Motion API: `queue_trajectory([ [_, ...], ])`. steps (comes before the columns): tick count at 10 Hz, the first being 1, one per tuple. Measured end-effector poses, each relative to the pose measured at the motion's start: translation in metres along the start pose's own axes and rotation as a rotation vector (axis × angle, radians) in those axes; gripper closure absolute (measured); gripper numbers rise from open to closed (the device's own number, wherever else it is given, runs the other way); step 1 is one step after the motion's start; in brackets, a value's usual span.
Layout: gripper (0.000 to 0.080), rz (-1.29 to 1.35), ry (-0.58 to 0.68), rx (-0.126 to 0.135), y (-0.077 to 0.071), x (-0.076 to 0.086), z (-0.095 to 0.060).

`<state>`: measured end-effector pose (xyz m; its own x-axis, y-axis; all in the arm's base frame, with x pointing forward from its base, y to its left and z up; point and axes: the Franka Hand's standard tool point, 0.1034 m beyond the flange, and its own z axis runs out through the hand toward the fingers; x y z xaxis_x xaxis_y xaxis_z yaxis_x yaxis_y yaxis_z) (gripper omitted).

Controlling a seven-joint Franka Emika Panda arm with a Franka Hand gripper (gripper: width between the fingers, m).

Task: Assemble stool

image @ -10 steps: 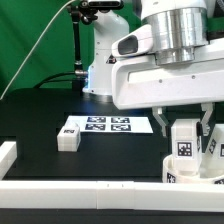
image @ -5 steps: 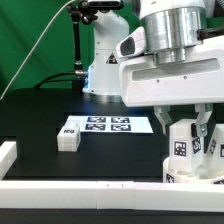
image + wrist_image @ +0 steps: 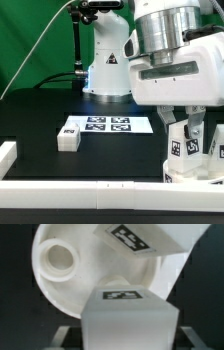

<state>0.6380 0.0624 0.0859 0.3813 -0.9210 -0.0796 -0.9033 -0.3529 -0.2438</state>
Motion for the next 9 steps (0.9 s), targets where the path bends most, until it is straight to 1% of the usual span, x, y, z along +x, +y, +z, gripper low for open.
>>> queue_trajectory([
  [1,0.0381,-0.040,-0.001,-0.002,0.001,0.001,-0.001],
  [2,0.0218,-0.143,-0.017,-0.020,0.006,0.008,-0.005],
  [3,0.0218,-0.194,-0.031,-0.030,0.006,0.010,-0.010],
  [4,0.0162,-0.228,-0.049,-0.039,0.003,0.007,-0.013],
  [5,0.0153,-0.313,-0.062,-0.039,-0.001,0.005,-0.017],
  [6,0.0153,-0.401,-0.062,-0.031,-0.003,0.006,-0.020],
  [9,0.0150,-0.622,-0.068,-0.029,-0.001,0.006,-0.017],
])
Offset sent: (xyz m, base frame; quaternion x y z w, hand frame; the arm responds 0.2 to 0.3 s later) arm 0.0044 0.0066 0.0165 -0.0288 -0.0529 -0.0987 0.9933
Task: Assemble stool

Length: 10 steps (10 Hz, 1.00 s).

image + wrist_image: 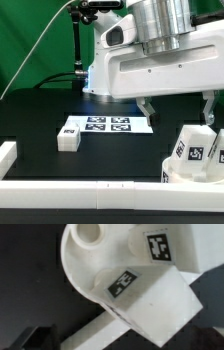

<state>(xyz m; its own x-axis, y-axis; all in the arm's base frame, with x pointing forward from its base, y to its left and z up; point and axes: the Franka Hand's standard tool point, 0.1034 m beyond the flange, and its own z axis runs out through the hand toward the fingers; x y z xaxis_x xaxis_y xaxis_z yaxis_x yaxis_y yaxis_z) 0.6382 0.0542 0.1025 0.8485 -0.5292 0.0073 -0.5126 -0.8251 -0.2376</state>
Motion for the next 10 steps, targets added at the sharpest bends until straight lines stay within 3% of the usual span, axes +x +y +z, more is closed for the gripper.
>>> queue_trajectory([
  [3,0.0150,-0.357,-0.004,-0.029,-0.0005,-0.0034,0.0027],
  [10,0.0150,-0.875,-0.015,-0.056,0.0008,-0.0030,0.0030],
])
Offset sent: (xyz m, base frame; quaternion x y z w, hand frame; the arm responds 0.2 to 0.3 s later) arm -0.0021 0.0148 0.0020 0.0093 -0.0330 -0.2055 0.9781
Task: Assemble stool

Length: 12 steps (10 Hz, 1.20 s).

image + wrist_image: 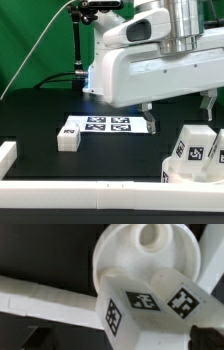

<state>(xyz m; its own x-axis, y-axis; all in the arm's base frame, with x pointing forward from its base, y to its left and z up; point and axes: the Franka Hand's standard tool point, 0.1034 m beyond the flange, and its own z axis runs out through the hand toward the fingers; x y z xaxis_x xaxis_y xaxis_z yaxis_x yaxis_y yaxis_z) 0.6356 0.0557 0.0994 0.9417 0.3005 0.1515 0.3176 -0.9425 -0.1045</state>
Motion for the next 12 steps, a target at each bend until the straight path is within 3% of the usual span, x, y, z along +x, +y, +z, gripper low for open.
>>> queue_trajectory([
  [1,0.0150,-0.029,-0.001,-0.002,0.000,0.000,0.000],
  [5,0.0150,-0.465,-0.044,-0.051,-0.008,0.007,0.006],
  [10,0.0150,-0.870,-0.082,-0.071,-0.002,0.007,0.009],
  [12,0.0150,-1.075,-0.119,-0.084,-0.009,0.015,0.016],
])
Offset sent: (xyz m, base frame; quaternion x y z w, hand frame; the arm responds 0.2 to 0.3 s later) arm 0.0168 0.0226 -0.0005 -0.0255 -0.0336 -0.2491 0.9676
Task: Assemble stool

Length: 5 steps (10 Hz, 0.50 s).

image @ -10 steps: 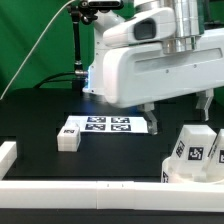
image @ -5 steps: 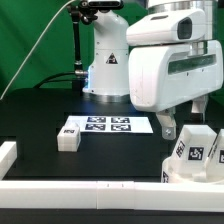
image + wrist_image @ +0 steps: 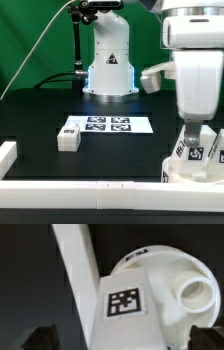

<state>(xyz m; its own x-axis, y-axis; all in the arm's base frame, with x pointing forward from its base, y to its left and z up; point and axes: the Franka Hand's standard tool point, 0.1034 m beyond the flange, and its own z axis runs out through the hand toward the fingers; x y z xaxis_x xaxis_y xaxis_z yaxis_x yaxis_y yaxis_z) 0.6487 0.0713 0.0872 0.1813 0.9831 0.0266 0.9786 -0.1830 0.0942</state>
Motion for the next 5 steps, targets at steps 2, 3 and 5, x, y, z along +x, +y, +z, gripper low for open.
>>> queue_trajectory([
  [2,0.0150,-0.150,-0.024,-0.010,-0.0004,0.0068,-0.0001],
  [3,0.0150,-0.212,-0.031,-0.011,-0.0004,0.0074,0.0003],
  [5,0.0150,-0.204,-0.032,-0.008,-0.0003,0.0042,0.0020],
])
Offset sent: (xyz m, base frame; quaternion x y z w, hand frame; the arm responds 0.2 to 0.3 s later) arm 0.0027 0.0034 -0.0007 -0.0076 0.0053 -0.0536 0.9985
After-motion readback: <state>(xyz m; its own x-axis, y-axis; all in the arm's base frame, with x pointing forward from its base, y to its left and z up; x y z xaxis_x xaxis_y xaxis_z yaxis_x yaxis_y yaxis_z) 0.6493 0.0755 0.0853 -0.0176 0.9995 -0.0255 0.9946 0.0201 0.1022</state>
